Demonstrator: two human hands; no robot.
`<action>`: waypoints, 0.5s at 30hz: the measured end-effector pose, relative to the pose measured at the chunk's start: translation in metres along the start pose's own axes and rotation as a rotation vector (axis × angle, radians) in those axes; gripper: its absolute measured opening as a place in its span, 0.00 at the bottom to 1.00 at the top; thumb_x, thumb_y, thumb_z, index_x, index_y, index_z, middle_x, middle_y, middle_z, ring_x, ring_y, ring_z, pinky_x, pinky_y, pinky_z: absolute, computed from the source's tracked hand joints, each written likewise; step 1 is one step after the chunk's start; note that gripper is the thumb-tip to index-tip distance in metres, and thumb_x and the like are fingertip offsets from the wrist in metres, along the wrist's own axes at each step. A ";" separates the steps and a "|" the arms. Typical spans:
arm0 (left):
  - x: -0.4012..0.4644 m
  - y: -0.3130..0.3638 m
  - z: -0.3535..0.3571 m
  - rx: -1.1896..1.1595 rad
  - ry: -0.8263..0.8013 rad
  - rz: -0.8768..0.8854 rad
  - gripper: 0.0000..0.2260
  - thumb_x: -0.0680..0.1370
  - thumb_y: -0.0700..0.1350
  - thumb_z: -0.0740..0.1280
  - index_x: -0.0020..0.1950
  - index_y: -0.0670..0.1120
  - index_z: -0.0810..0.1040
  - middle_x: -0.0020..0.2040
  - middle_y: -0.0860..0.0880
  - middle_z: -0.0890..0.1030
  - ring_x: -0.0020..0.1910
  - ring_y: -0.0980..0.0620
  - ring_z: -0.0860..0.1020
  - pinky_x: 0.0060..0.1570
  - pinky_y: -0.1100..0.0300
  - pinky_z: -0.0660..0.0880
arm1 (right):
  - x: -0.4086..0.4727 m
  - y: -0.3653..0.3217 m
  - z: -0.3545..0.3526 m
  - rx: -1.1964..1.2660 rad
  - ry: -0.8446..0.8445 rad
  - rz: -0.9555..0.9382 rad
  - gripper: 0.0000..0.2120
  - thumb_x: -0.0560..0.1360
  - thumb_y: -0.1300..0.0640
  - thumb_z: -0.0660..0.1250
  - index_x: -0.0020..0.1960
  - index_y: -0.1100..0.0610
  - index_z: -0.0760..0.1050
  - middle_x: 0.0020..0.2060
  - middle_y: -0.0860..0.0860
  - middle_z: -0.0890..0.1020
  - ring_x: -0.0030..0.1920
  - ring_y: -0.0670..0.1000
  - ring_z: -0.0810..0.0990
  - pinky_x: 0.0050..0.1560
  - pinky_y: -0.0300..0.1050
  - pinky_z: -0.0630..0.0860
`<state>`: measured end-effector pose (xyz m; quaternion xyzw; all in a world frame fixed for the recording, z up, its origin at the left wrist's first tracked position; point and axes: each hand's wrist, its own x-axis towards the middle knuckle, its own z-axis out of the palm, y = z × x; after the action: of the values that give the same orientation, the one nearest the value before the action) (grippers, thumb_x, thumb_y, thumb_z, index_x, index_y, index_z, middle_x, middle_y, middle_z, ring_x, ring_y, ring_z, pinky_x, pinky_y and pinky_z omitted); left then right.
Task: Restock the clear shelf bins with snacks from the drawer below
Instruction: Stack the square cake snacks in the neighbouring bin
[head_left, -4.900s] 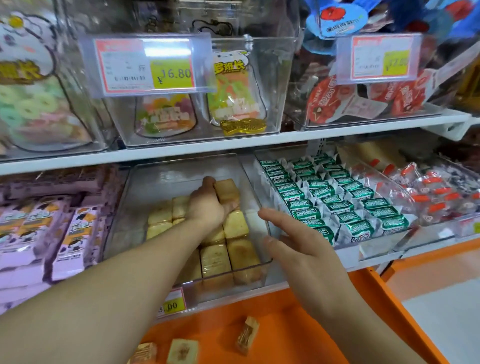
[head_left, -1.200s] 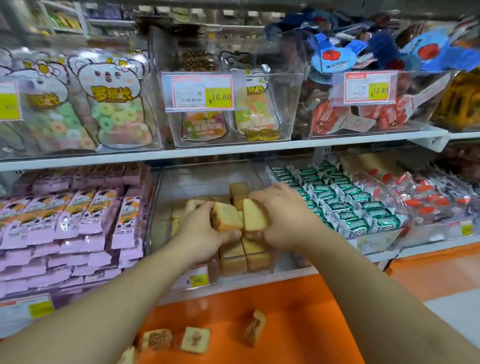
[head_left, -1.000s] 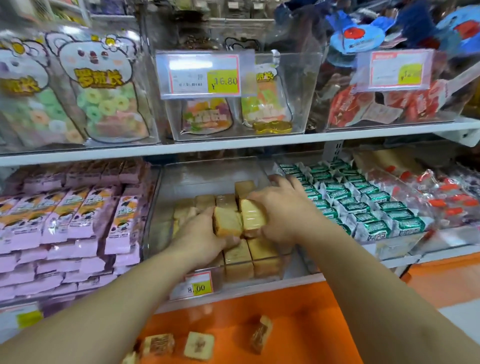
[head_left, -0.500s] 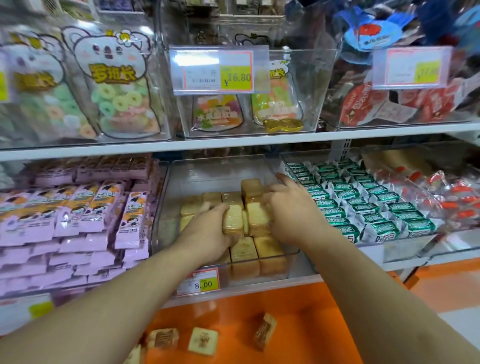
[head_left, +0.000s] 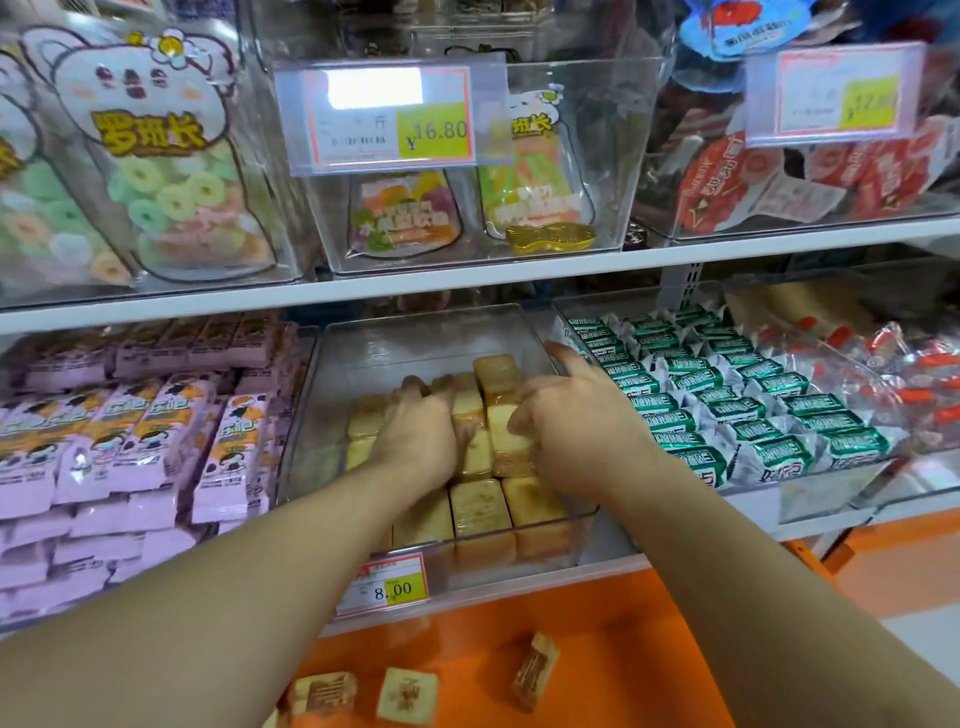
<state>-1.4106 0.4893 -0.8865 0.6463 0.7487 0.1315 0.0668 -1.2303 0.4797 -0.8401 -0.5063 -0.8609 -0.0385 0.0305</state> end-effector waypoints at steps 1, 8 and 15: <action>0.004 0.001 0.001 0.004 0.001 -0.009 0.28 0.82 0.56 0.67 0.80 0.53 0.64 0.71 0.40 0.67 0.70 0.37 0.71 0.68 0.46 0.72 | 0.000 0.000 0.000 0.001 -0.005 0.001 0.11 0.72 0.57 0.70 0.52 0.46 0.85 0.63 0.44 0.81 0.79 0.58 0.58 0.78 0.56 0.61; 0.014 0.001 0.001 -0.189 0.088 -0.093 0.25 0.79 0.49 0.72 0.73 0.45 0.69 0.63 0.42 0.79 0.62 0.40 0.78 0.59 0.51 0.77 | 0.002 0.002 0.004 -0.007 -0.005 -0.002 0.12 0.71 0.58 0.70 0.51 0.46 0.84 0.62 0.44 0.81 0.81 0.58 0.54 0.77 0.56 0.62; -0.009 -0.007 0.000 -0.449 0.056 -0.022 0.26 0.72 0.45 0.72 0.70 0.56 0.74 0.65 0.50 0.78 0.66 0.46 0.75 0.64 0.56 0.73 | 0.001 0.000 0.002 0.008 -0.002 -0.005 0.14 0.73 0.57 0.70 0.55 0.44 0.84 0.67 0.45 0.79 0.82 0.59 0.53 0.78 0.55 0.61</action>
<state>-1.4159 0.4795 -0.8894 0.6029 0.7093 0.3122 0.1895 -1.2305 0.4812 -0.8420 -0.5040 -0.8625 -0.0345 0.0314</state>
